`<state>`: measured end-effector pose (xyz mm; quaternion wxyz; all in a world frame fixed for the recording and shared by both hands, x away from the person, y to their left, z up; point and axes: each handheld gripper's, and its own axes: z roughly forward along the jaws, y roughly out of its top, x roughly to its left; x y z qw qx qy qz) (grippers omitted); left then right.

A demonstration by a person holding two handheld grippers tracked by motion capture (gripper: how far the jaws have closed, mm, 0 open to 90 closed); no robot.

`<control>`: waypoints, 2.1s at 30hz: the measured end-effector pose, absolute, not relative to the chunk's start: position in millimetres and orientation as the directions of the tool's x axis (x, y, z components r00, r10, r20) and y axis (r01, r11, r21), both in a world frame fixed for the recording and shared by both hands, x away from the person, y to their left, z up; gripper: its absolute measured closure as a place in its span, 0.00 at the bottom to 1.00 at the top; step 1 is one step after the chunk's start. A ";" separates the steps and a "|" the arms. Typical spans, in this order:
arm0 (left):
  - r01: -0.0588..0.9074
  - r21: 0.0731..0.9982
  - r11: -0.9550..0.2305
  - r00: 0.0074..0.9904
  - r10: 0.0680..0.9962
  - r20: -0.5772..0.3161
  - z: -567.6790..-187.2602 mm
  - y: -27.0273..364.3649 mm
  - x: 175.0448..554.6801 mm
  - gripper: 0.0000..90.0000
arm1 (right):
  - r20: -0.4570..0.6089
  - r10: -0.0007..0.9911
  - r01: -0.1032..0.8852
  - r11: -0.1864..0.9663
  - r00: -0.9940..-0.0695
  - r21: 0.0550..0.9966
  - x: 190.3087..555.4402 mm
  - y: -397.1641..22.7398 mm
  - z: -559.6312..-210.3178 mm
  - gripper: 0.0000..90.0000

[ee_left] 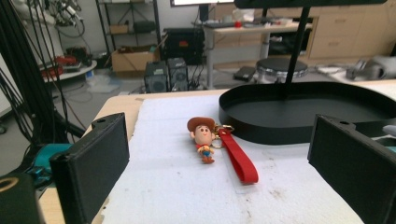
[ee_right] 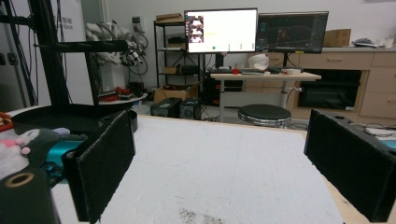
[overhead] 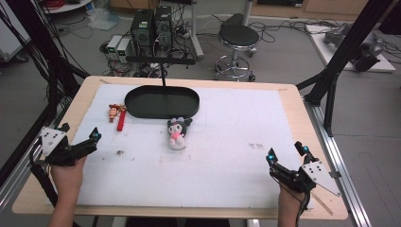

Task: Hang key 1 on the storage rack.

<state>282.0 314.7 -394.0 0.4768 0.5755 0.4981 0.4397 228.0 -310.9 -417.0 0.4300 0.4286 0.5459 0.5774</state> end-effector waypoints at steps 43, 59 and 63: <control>0.296 0.954 -0.052 0.087 0.996 0.027 -390.9 304.0 378.6 0.07 | 0.017 0.965 0.000 -0.018 -0.262 1.000 233.2 -310.9 -423.0 0.09; 0.367 0.925 -0.099 0.074 0.994 0.078 -378.9 304.9 422.1 0.06 | 0.003 0.965 0.028 0.005 -0.261 1.000 236.3 -309.3 -428.0 0.09; 0.417 0.903 -0.102 0.076 0.994 0.078 -388.3 308.5 427.8 0.06 | 0.005 0.966 0.033 0.003 -0.258 0.999 237.0 -310.2 -429.0 0.09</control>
